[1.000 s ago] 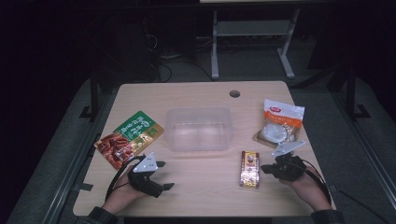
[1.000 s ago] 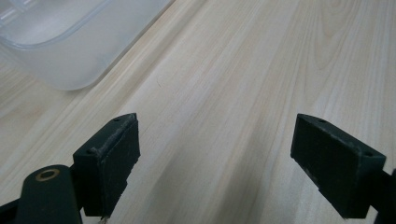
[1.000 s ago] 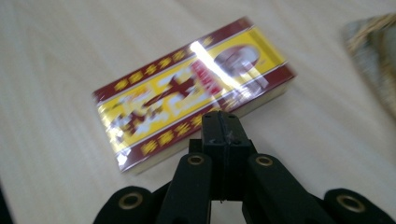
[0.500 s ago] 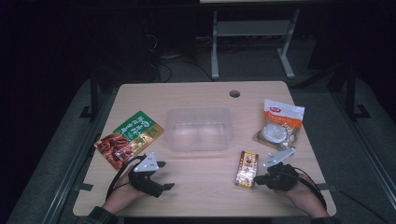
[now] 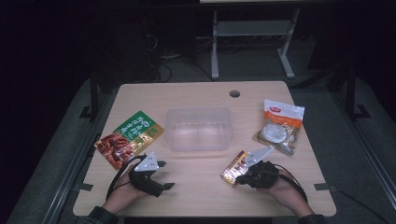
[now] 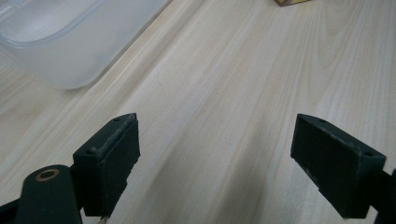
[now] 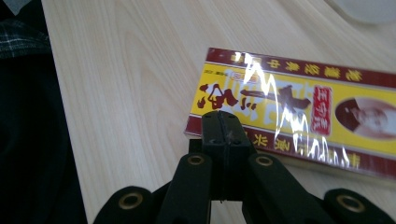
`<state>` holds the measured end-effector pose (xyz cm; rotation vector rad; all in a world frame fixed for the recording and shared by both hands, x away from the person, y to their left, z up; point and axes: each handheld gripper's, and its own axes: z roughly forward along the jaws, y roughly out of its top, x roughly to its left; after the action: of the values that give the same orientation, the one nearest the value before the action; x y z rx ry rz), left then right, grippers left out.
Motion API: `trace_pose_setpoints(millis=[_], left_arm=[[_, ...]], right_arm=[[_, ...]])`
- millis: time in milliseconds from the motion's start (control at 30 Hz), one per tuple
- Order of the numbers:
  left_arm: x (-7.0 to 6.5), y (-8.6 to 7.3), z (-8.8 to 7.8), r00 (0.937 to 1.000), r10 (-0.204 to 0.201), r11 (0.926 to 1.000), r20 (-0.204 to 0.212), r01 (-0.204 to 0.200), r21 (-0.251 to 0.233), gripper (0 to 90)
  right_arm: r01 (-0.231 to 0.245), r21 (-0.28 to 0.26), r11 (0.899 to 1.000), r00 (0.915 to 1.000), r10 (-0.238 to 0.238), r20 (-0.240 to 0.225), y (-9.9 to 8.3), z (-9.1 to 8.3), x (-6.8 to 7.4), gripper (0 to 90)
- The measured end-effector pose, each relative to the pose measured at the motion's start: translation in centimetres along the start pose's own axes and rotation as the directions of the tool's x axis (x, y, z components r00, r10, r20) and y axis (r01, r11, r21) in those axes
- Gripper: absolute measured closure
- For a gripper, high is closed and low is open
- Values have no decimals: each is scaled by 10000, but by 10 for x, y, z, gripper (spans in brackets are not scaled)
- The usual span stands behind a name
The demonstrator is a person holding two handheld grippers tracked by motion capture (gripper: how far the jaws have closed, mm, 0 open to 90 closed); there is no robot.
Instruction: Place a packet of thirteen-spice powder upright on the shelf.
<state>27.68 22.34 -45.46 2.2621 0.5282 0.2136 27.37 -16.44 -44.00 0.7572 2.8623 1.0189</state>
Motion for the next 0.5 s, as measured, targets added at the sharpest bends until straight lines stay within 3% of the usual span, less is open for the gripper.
trace_pose_setpoints(millis=[100, 200, 233, 367, 500], left_arm=[[0, 0, 0, 10000, 30, 10000, 16, -30, 9, 151], [0, 0, 0, 10000, 30, 10000, 28, -30, 59, 151], [0, 0, 0, 10000, 34, 10000, 26, -34, 63, 151], [1, 0, 0, 10000, 22, 10000, 33, -22, 37, 151], [1, 0, 0, 10000, 23, 10000, 44, -23, 50, 151]], right_arm=[[336, 14, 9994, 9994, -336, -22, 9, 8, 0, 900], [346, 7, 9994, 9993, -346, -114, 17, 15, 1, 900], [672, -13, 9977, 9977, -672, -117, 20, 18, -1, 900], [1013, -11, 9949, 9948, -1014, -99, 34, 29, -3, 900], [1145, 43, 9934, 9934, -1144, -78, 46, 42, -5, 900]])
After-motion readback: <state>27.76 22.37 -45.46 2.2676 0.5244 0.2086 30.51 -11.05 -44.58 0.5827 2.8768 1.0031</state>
